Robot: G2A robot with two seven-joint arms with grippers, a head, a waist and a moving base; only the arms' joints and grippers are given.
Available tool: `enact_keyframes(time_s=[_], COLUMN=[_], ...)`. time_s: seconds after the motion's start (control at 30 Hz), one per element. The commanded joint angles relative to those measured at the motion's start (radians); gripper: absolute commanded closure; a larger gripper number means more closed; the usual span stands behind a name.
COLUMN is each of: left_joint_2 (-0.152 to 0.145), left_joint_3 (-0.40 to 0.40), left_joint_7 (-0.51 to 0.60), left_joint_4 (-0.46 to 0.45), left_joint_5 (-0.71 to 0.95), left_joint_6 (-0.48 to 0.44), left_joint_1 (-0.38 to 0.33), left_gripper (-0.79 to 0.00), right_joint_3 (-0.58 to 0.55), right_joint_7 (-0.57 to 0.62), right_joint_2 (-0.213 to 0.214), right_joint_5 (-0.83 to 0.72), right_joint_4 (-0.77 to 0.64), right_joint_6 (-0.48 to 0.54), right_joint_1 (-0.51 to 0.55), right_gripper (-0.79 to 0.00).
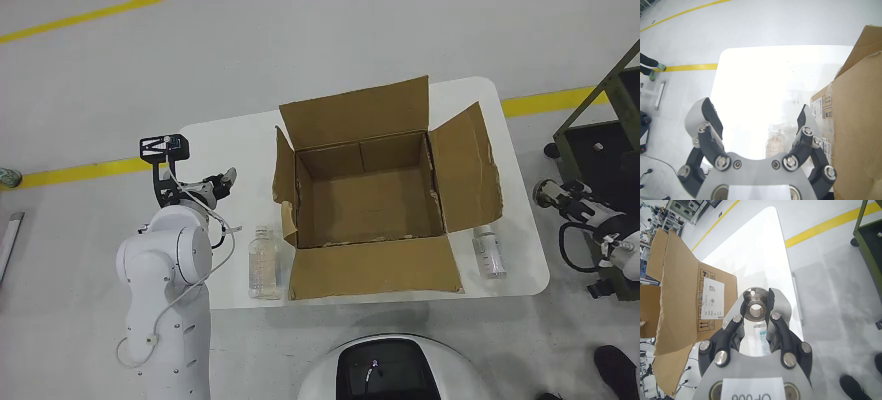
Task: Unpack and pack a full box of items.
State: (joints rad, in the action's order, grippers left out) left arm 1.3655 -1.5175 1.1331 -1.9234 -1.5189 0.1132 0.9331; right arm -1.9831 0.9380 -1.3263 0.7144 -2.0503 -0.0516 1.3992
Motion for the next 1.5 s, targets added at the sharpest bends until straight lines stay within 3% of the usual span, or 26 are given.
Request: enact_keyframes(time_s=[0.0,0.2,0.67,1.37,1.4,1.47], left_joint_2=[0.0,0.0,0.0,0.0,0.0,0.0], left_joint_3=[0.0,0.0,0.0,0.0,0.0,0.0], left_joint_7=[0.0,0.0,0.0,0.0,0.0,0.0], left_joint_4=[0.0,0.0,0.0,0.0,0.0,0.0], left_joint_5=[0.0,0.0,0.0,0.0,0.0,0.0], left_joint_6=[0.0,0.0,0.0,0.0,0.0,0.0], left_joint_1=[0.0,0.0,0.0,0.0,0.0,0.0], left_gripper=[-0.785,-0.785,-0.785,-0.785,-0.785,-0.785], right_joint_3=[0.029,0.124,0.267,0.353,0.355,0.357], right_joint_7=[-0.004,0.07,0.277,0.248,0.248,0.248], right_joint_2=[0.004,0.025,0.049,0.055,0.056,0.056], right_joint_5=[0.046,0.289,0.568,0.61,0.61,0.609], right_joint_4=[-0.014,-0.024,0.117,0.23,0.231,0.232], right_joint_6=[-0.003,0.026,0.017,0.004,0.005,0.007], right_joint_1=[-0.007,-0.067,-0.142,-0.151,-0.153,-0.154], right_gripper=[0.0,0.0,0.0,0.0,-0.068,-0.129])
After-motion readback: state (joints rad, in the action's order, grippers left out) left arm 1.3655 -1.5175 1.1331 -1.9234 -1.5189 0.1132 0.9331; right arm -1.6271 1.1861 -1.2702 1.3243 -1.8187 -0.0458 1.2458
